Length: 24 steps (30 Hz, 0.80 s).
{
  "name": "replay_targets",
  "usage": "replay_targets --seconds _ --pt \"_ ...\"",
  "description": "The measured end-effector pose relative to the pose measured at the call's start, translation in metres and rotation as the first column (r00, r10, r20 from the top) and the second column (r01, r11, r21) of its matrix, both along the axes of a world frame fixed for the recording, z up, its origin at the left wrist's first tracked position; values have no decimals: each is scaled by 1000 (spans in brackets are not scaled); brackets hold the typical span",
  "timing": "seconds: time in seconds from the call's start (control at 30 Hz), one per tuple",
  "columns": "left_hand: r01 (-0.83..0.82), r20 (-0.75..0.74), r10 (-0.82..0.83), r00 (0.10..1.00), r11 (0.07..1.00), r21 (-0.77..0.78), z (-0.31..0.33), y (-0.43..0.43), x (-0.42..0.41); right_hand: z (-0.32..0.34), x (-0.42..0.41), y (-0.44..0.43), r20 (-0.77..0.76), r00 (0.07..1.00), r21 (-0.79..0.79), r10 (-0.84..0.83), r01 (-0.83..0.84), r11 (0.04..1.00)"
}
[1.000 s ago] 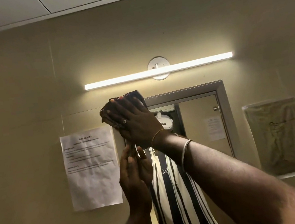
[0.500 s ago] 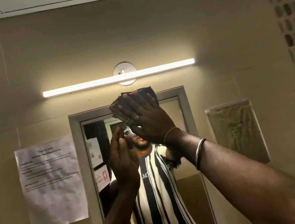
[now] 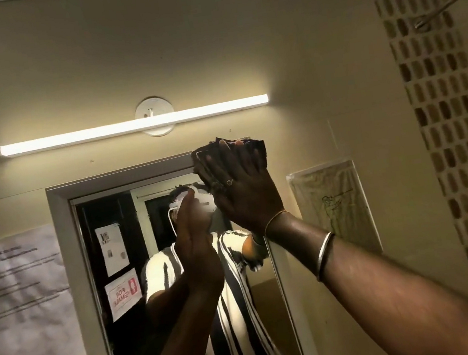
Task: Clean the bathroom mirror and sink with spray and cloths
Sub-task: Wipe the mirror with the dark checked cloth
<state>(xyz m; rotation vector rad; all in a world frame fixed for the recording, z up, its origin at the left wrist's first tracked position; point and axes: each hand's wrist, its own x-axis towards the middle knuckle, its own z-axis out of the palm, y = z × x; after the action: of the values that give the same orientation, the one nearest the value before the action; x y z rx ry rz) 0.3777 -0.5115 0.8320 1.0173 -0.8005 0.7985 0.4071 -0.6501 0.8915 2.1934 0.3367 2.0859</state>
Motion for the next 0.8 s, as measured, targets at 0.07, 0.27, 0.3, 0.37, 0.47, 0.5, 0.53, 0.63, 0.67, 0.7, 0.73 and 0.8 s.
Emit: replay_targets --seconds 0.07,0.27,0.3,0.37,0.47,0.5,0.53,0.63,0.67,0.7,0.73,0.8 --pt "-13 -15 13 1000 1000 4 -4 -5 0 -11 1 -3 -44 999 74 -13 16 997" --pt "18 -62 -15 998 999 43 -37 -5 1 -57 -3 -9 -118 993 113 -3 16 994" --pt "8 -68 -3 998 998 64 -45 -5 -1 -69 -4 -9 -124 992 125 11 5 992" --pt "-15 -71 22 997 995 99 -61 -5 -6 -94 -8 -7 -135 990 167 45 -22 986" --pt "-30 -71 40 997 990 137 -88 -6 -10 -136 -14 -3 -137 984 239 112 -77 968" --pt "-31 -77 43 996 988 154 -98 -7 -10 -148 -16 -2 -146 981 263 130 -89 961" --pt "-23 -86 38 996 985 172 -108 -8 -10 -159 -19 -1 -164 976 281 143 -93 955" --pt "5 -119 21 993 977 215 -140 -9 -10 -188 -26 -1 -226 962 300 154 -81 950" --pt "4 -136 28 990 974 225 -150 -9 -11 -196 -28 0 -241 958 303 157 -79 950" --pt "1 -150 35 988 973 233 -160 -9 -12 -206 -30 0 -250 955 304 159 -78 949" --pt "3 -163 36 986 972 236 -170 -9 -15 -216 -32 1 -252 955 304 157 -76 950" --pt "11 -177 33 984 970 243 -186 -10 -21 -235 -37 2 -243 958 296 150 -74 952"
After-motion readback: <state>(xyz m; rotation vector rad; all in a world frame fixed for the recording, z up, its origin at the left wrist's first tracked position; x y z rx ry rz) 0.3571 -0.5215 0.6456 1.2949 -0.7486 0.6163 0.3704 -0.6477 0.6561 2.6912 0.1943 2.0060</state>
